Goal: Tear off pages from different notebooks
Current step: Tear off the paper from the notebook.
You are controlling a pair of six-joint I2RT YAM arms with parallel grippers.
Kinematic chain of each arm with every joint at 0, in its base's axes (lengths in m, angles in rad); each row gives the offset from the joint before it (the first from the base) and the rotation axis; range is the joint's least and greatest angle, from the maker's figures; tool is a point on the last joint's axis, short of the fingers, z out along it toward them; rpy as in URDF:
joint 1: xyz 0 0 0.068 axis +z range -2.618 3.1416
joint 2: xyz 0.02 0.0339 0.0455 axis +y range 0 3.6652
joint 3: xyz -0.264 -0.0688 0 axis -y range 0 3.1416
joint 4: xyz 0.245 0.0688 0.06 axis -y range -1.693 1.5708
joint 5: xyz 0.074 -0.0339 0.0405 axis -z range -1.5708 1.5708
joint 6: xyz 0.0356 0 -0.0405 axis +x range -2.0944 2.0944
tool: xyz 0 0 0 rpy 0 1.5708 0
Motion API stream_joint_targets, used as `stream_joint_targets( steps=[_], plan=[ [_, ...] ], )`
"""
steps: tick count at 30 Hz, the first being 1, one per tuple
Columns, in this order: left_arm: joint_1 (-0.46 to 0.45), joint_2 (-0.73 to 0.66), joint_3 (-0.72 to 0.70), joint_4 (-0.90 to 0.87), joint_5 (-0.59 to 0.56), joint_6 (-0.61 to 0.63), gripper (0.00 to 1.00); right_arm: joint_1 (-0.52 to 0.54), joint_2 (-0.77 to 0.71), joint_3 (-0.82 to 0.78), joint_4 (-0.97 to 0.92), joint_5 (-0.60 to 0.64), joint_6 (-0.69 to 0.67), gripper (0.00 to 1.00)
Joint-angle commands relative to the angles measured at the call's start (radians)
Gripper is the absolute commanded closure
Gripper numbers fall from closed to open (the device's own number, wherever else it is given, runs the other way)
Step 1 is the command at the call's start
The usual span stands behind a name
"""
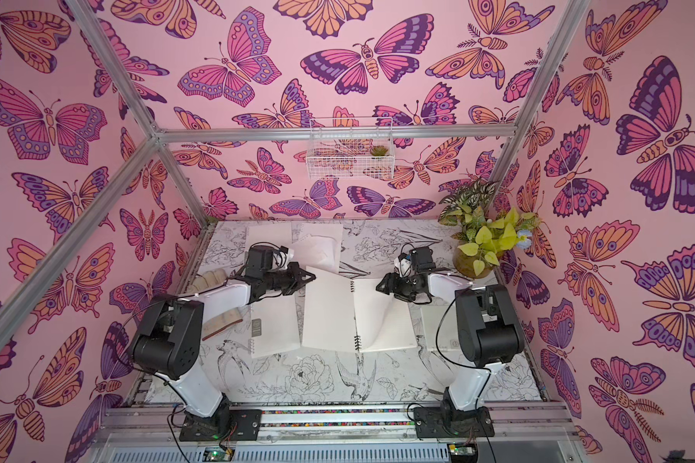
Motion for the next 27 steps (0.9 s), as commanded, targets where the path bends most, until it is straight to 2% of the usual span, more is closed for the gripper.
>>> stream_joint_targets(
  steps=[1,6,9,14,21,27],
  plan=[
    [0.006,0.022,0.026,-0.034,0.026,0.03,1.0,0.004,0.039,0.058,-0.012,-0.022,0.002,0.61],
    [0.009,0.024,0.034,-0.06,0.019,0.028,1.0,0.072,0.001,0.094,-0.086,0.113,-0.066,0.91],
    [0.014,0.023,0.032,-0.067,0.013,0.0,1.0,0.186,-0.073,0.101,-0.12,0.262,-0.134,0.99],
    [0.021,0.021,0.011,-0.065,-0.007,-0.078,1.0,0.429,-0.185,0.064,-0.088,0.483,-0.316,1.0],
    [0.024,0.009,-0.096,0.106,-0.072,-0.285,1.0,0.717,-0.206,0.019,-0.059,0.58,-0.51,1.0],
    [0.027,-0.024,-0.153,0.142,-0.16,-0.352,1.0,0.845,-0.195,-0.027,-0.065,0.65,-0.541,1.0]
  ],
)
